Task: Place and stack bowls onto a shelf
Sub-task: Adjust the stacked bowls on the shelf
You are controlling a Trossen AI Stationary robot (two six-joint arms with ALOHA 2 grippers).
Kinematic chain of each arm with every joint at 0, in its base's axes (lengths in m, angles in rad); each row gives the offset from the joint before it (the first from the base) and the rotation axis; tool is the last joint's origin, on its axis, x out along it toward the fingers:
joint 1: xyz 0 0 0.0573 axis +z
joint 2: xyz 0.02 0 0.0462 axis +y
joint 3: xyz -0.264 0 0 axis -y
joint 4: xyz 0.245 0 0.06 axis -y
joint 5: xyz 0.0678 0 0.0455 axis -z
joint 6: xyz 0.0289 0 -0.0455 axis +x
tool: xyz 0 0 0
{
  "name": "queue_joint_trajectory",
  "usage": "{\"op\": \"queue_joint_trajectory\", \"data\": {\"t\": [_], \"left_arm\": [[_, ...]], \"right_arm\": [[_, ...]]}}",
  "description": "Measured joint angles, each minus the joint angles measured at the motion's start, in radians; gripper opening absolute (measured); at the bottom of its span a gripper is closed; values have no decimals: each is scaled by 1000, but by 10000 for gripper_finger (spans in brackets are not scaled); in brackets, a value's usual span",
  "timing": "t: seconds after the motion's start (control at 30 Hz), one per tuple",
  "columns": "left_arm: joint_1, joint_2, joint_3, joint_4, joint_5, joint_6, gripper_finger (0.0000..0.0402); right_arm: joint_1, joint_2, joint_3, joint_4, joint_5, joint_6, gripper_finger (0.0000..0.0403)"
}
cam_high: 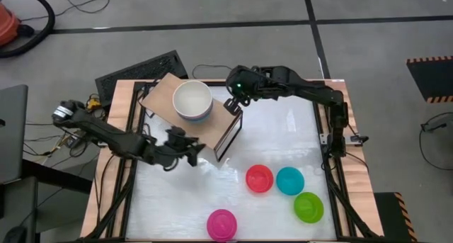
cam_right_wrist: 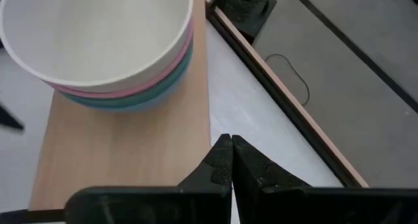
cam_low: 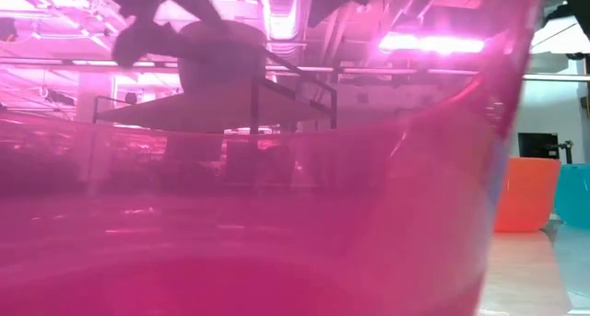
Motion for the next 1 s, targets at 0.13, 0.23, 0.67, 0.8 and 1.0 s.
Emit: {"op": "queue_joint_trajectory", "data": {"t": [0.13, 0.23, 0.67, 0.8, 1.0], "left_arm": [[-28, 94, 0, 200, -14, -2, 161], [-50, 114, 0, 317, -2, 16, 94], [133, 112, 3, 935, 508, 216, 2], [200, 133, 1, 946, 475, 242, 0], [216, 241, 1, 1125, 412, 201, 0]], "right_arm": [[-1, 0, 39, -58, 3, -25, 22], [-6, 0, 86, -113, 3, -30, 22], [-5, -180, 77, -166, 81, -45, 22], [-5, -226, 77, -167, 84, -25, 22], [-2, -269, 77, -181, 120, -22, 22]]}}
